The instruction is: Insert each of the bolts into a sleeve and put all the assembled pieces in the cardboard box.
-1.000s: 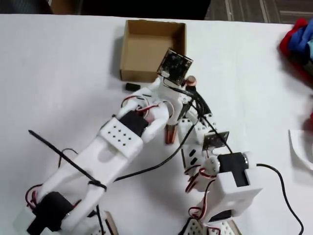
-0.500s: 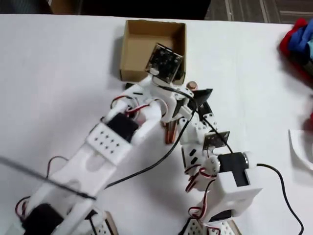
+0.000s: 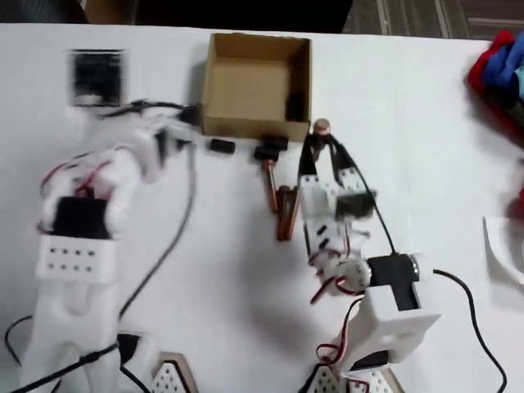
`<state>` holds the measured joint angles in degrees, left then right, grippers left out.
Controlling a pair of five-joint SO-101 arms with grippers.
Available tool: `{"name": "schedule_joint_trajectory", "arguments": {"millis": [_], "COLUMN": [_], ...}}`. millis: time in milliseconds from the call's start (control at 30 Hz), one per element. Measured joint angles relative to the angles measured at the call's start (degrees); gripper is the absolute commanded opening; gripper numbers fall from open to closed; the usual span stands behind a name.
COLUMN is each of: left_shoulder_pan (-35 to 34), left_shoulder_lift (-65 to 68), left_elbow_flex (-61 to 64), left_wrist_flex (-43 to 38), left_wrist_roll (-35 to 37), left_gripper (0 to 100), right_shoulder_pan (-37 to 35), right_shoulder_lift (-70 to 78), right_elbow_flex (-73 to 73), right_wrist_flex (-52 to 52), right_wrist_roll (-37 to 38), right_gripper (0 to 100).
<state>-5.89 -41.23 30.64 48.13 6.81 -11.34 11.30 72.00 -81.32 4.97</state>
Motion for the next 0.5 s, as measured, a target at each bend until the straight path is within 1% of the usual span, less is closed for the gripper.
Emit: {"name": "schedule_joint_trajectory", "arguments": {"millis": [67, 200, 267, 400, 500], "left_shoulder_pan": [-2.5, -3.1, -3.6, -3.7, -3.6], "left_shoulder_lift": [-0.2, -0.2, -0.2, -0.2, -0.2], "left_elbow_flex": [3.7, 12.7, 16.9, 23.3, 27.2], "left_wrist_flex": [0.4, -0.8, -3.8, -11.8, -18.0], "left_wrist_roll": [0.1, 0.0, -1.6, -8.5, -9.9], "left_gripper": [32, 32, 32, 32, 32], "right_shoulder_pan": [0.0, -0.2, -0.2, -0.2, -0.4], "right_shoulder_lift": [0.0, -2.3, -5.6, -14.7, -20.6], "right_elbow_flex": [-4.1, -11.3, -14.0, -16.5, -16.5], "right_wrist_flex": [5.6, 18.2, 23.8, 34.4, 44.2], "right_wrist_roll": [4.4, 9.6, 10.4, 10.7, 10.7], "right_gripper": [2.2, 2.2, 2.2, 2.2, 2.2]}}
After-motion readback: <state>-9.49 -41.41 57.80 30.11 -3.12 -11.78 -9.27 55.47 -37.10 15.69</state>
